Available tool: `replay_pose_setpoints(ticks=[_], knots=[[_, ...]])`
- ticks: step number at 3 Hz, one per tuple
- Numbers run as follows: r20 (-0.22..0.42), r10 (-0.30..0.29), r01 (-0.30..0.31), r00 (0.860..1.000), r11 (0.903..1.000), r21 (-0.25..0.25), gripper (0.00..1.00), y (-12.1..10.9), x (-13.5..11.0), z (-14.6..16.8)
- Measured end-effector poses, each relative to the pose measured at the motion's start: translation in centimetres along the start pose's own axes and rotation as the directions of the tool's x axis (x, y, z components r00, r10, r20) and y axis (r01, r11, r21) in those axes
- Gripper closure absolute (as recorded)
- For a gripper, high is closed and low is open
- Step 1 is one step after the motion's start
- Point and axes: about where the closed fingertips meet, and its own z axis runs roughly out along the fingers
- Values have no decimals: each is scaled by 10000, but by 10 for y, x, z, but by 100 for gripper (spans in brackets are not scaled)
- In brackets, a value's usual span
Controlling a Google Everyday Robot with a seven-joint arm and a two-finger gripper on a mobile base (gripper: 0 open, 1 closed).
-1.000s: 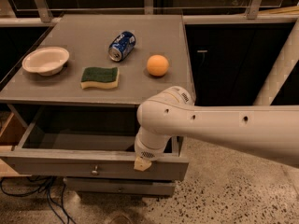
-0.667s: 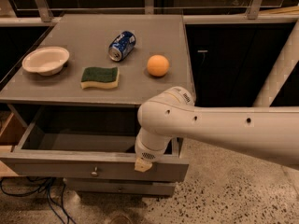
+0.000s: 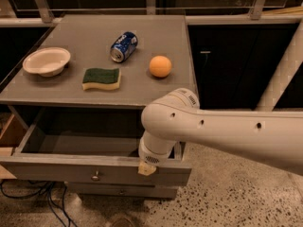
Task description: Open top drawer
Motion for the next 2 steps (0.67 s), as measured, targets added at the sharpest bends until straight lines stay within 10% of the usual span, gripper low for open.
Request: replay_pose_setpoints(ticks=[2], knots=[[-96, 185, -184, 9998, 9997, 131, 100, 6, 5, -9]])
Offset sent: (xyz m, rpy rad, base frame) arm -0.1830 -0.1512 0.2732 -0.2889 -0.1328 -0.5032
